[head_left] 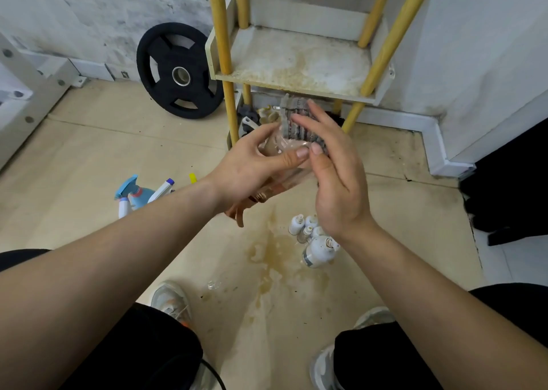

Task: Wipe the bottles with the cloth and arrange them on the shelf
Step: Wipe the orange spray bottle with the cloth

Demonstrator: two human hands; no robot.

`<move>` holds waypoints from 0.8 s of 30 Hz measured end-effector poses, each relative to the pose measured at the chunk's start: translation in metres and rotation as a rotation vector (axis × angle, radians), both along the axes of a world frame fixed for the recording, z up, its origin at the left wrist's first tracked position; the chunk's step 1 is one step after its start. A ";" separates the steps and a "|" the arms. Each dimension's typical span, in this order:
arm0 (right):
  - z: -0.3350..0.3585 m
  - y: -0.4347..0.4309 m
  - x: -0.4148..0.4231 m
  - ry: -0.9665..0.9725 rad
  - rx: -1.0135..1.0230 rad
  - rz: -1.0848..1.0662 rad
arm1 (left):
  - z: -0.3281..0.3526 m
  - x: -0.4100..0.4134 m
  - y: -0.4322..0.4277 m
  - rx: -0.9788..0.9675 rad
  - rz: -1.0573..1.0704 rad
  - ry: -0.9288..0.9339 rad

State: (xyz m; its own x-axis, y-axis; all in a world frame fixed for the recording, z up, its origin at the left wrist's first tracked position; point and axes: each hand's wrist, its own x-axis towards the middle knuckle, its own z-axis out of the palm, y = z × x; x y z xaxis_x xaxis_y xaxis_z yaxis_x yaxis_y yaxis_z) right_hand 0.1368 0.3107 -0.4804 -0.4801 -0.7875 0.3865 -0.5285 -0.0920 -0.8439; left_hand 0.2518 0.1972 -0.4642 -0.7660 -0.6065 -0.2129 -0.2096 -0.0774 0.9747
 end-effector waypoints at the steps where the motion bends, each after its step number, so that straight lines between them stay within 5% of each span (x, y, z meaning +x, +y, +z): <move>1: -0.004 0.000 0.002 -0.014 0.010 -0.028 | 0.001 -0.001 0.000 0.040 0.016 -0.014; 15: -0.013 -0.008 -0.003 -0.705 -0.055 -0.235 | 0.013 0.003 -0.002 0.227 -0.146 -0.211; 24: -0.013 -0.014 0.009 -0.518 0.140 -0.337 | 0.012 0.005 0.010 -0.023 -0.209 -0.283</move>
State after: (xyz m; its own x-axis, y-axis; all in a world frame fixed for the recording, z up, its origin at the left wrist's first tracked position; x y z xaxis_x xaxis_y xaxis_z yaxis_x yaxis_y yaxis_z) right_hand 0.1454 0.2968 -0.4932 -0.8079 -0.5864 -0.0585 -0.0287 0.1383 -0.9900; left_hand 0.2564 0.2067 -0.4525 -0.7864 -0.4502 -0.4228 -0.4811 0.0171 0.8765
